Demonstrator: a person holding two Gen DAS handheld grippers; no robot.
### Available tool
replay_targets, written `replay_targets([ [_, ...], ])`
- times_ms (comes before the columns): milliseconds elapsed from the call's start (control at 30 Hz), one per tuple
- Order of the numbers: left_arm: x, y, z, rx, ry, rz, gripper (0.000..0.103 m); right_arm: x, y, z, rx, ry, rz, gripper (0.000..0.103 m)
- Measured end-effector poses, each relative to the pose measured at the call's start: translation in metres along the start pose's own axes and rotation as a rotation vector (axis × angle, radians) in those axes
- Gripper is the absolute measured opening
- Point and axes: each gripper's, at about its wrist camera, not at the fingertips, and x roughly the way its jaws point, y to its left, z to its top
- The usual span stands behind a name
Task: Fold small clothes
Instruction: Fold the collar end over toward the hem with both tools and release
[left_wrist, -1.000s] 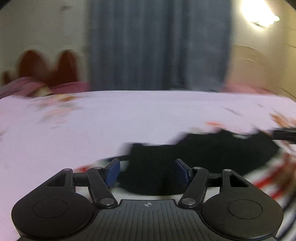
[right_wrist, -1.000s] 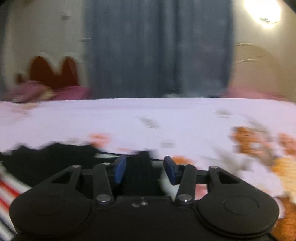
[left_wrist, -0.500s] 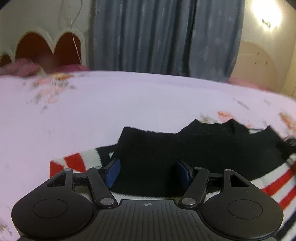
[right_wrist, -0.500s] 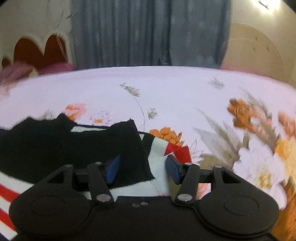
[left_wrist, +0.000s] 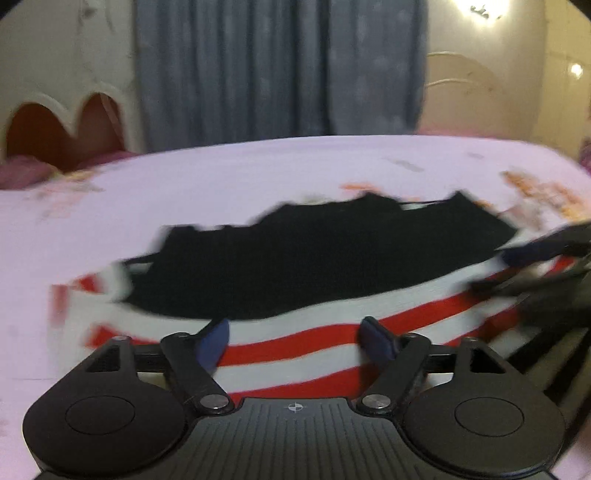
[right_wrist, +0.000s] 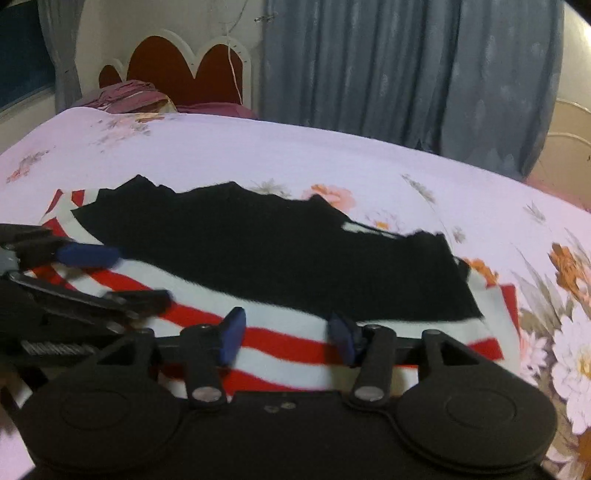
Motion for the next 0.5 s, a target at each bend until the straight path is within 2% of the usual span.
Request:
replay_targets([
  [67, -0.006, 0.028, -0.009, -0.056, 0.007, 0.02, 0.08, -0.004, -0.031, -0.008, 0.066, 0.017, -0.113, 0.051],
  [100, -0.011, 0.041, -0.015, -0.073, 0.001, 0.032, 0.08, -0.006, -0.044, -0.014, 0.113, 0.025, -0.141, 0.058],
  [133, -0.014, 0.049, -0.017, -0.076, 0.001, 0.046, 0.08, -0.008, -0.06, -0.02, 0.156, 0.038, -0.174, 0.06],
  [200, -0.017, 0.044, -0.012, -0.073, 0.014, 0.074, 0.08, -0.012, -0.072, -0.026, 0.17, 0.059, -0.202, 0.064],
  [267, -0.025, 0.026, -0.009, -0.059, 0.004, 0.087, 0.08, -0.024, -0.069, -0.025, 0.186, 0.027, -0.201, 0.051],
  [367, -0.045, -0.005, -0.009, -0.047, -0.04, -0.003, 0.08, -0.044, -0.042, -0.025, 0.152, -0.052, -0.135, 0.049],
  [433, -0.051, -0.032, -0.015, 0.002, -0.04, -0.049, 0.08, -0.047, -0.017, -0.028, 0.101, -0.049, -0.046, 0.047],
  [500, -0.046, -0.051, -0.019, 0.03, -0.01, -0.064, 0.08, -0.043, 0.006, -0.035, 0.052, -0.024, 0.019, 0.047],
])
